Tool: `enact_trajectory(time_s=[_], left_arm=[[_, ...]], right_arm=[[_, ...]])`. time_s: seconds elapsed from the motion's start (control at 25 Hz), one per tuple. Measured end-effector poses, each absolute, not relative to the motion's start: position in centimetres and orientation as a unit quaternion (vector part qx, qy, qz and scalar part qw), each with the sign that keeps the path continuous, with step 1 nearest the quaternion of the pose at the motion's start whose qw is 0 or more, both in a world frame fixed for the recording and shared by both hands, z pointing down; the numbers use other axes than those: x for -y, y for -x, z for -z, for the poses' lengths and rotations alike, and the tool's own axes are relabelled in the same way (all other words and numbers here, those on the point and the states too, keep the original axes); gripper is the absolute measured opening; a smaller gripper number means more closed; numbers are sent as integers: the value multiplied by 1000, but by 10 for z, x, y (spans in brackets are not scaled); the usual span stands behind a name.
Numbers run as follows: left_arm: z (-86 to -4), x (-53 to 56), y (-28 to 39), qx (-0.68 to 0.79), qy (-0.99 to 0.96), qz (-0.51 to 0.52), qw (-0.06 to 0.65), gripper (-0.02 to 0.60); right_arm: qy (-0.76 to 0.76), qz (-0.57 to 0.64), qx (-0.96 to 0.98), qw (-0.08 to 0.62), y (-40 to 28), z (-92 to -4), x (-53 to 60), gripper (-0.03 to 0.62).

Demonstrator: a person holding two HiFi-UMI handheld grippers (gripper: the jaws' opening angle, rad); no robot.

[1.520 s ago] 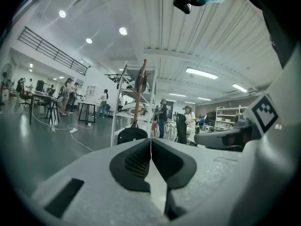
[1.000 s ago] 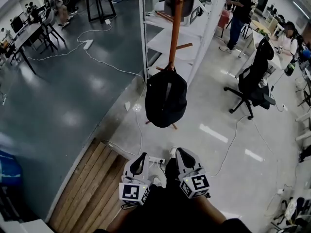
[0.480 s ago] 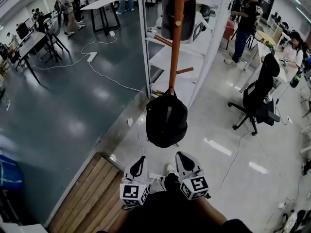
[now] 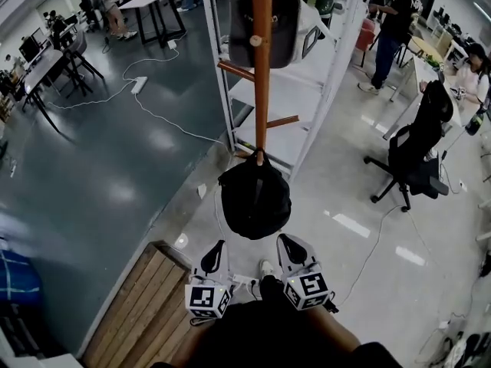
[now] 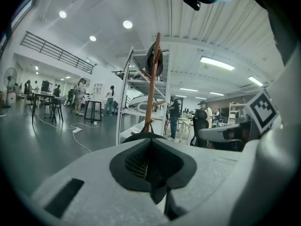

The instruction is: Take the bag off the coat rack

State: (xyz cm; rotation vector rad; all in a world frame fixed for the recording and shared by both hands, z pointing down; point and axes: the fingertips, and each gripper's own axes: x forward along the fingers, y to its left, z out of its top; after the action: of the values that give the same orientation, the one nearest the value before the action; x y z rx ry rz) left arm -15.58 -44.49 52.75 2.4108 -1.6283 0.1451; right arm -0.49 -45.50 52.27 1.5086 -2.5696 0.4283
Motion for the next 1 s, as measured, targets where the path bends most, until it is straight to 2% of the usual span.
enact_trajectory(time_s=[0.6, 0.72, 1.0], left_arm=[[-567, 583, 132, 583, -800, -73, 126, 29], [-581, 600, 129, 576, -802, -88, 133, 103], [-612, 632, 130, 565, -802, -134, 140, 191]], right_arm=[[-472, -162, 861, 101, -31, -567, 574, 22], [-466, -165, 862, 112, -33, -578, 592, 70], [-456, -180, 860, 140, -35, -604, 620, 134]])
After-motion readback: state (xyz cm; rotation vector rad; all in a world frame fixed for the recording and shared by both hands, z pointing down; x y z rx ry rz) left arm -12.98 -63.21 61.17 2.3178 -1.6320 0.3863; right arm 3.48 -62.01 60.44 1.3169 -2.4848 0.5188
